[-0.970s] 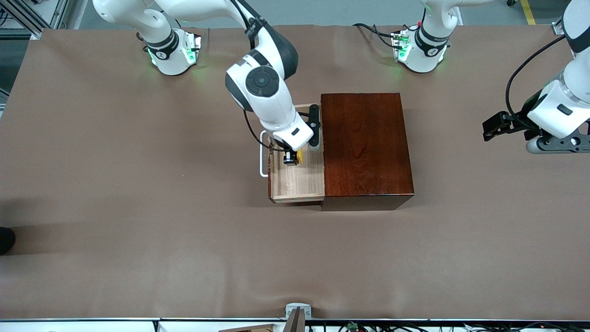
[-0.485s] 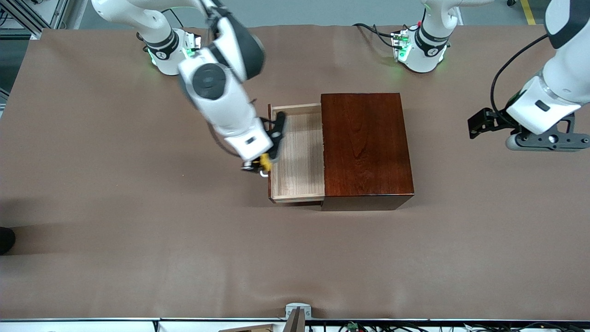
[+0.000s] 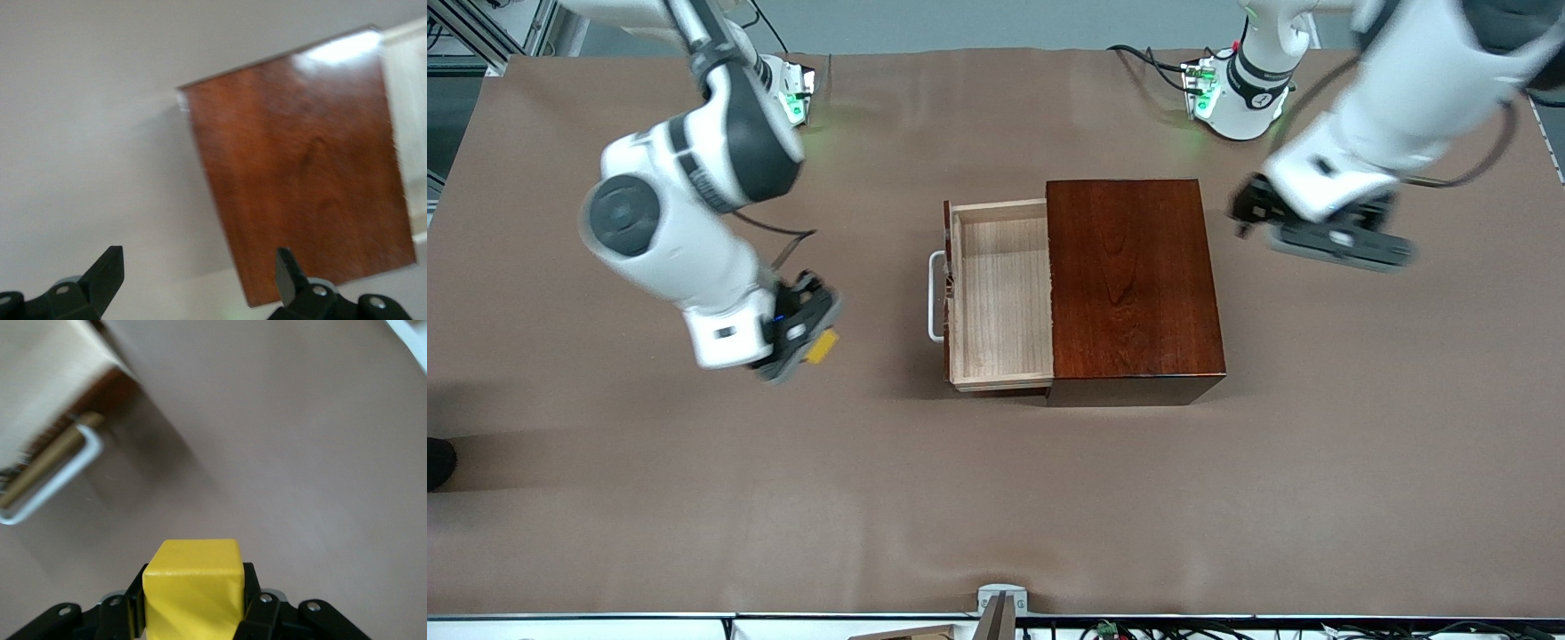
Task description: Open drawer, take yellow block, close drawer
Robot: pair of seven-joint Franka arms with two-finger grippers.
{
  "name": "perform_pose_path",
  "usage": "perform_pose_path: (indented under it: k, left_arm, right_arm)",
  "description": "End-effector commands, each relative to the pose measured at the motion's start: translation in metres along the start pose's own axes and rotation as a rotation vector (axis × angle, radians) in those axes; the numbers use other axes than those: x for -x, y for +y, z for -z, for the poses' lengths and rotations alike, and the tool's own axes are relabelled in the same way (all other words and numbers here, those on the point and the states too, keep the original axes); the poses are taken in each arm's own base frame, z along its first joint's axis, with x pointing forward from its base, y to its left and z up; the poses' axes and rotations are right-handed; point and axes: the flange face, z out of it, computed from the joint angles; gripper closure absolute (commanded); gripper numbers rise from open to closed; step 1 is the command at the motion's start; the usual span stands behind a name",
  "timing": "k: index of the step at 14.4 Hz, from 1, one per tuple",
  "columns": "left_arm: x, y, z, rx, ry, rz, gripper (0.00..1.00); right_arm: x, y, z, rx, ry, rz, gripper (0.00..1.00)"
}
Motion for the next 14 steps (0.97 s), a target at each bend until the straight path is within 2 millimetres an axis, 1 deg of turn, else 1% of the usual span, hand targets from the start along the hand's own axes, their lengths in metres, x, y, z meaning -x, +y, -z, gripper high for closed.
perform_pose_path:
  k: [1,2,4,5,7,8,9,10,12,13,14]
  left_arm:
    - [0.01,0.062,0.004,0.013,-0.006,-0.131,0.0]
    - [0.012,0.088,0.002,0.02,0.0,-0.182,0.0]
    - [0.007,0.147,0.002,0.08,0.029,-0.343,0.0]
    - [0.0,0.171,-0.008,0.128,0.021,-0.454,0.0]
    - [-0.013,0.232,-0.024,0.208,0.072,-0.678,0.0]
    - [-0.017,0.261,-0.038,0.214,0.11,-0.766,0.0]
    - [-0.024,0.278,-0.052,0.216,0.152,-0.831,0.0]
    - [-0.029,0.301,-0.064,0.244,0.206,-0.886,0.0]
    - [-0.042,0.329,-0.092,0.282,0.275,-0.917,0.0]
    - [-0.046,0.346,-0.108,0.271,0.295,-0.938,0.0]
    - [-0.054,0.355,-0.122,0.252,0.313,-0.945,0.0]
  right_arm:
    - [0.054,0.054,-0.006,-0.009,-0.033,-0.205,1.0]
    - [0.072,0.071,-0.011,-0.02,-0.05,-0.281,1.0]
    - [0.103,0.093,-0.022,-0.037,-0.085,-0.42,1.0]
    - [0.116,0.1,-0.031,-0.044,-0.105,-0.48,1.0]
    - [0.142,0.114,-0.046,-0.029,-0.15,-0.598,1.0]
    - [0.148,0.117,-0.052,-0.013,-0.174,-0.651,1.0]
    - [0.152,0.118,-0.06,-0.003,-0.195,-0.711,1.0]
    - [0.155,0.117,-0.069,0.005,-0.212,-0.784,1.0]
    - [0.156,0.115,-0.082,0.037,-0.208,-0.868,1.0]
    - [0.16,0.116,-0.091,0.047,-0.192,-0.894,1.0]
    - [0.165,0.117,-0.101,0.054,-0.178,-0.899,1.0]
